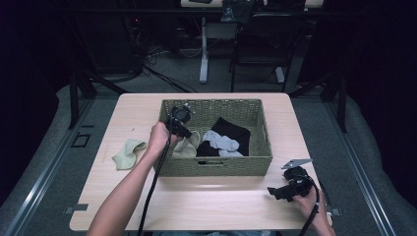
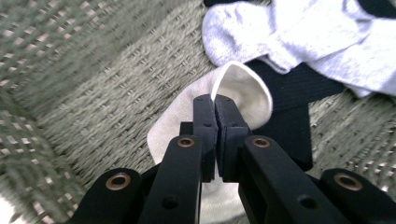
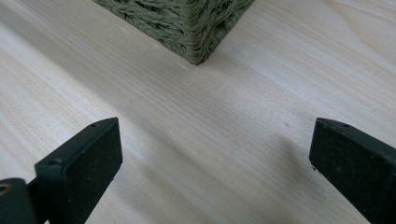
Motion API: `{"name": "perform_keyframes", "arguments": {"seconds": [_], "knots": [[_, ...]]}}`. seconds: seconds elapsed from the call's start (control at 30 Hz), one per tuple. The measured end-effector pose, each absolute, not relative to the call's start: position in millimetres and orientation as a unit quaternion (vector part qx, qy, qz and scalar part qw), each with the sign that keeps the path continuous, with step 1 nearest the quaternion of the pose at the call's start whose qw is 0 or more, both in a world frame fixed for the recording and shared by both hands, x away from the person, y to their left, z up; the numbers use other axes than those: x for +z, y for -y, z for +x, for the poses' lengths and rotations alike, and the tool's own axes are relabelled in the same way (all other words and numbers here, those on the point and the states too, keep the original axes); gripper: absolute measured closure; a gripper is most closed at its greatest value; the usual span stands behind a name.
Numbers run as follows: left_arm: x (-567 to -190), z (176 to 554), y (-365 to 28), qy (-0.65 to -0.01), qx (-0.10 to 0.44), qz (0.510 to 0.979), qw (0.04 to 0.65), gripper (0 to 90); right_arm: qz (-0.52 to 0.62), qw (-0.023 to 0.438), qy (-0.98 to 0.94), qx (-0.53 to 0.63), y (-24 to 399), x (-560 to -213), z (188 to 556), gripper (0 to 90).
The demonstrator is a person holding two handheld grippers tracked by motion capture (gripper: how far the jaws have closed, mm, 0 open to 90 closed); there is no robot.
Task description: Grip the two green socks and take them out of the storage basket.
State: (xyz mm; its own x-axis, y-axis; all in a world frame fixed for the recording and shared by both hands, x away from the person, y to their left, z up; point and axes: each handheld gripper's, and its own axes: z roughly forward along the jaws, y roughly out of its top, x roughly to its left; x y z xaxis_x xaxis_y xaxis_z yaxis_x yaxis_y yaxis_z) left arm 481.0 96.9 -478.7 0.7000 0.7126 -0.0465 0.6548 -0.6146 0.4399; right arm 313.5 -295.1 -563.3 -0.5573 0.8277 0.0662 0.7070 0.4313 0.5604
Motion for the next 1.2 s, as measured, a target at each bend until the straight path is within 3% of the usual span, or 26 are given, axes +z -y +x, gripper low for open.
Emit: {"name": "perform_keyframes", "arguments": {"seconds": [1.2], "knots": [[-351.9, 452.5, -132.9, -0.355, 0.147, 0.875, 0.295, 88.5, 0.459, 0.107, -0.838, 0.276, 293.8, -564.0, 313.6, 1.9]]}}
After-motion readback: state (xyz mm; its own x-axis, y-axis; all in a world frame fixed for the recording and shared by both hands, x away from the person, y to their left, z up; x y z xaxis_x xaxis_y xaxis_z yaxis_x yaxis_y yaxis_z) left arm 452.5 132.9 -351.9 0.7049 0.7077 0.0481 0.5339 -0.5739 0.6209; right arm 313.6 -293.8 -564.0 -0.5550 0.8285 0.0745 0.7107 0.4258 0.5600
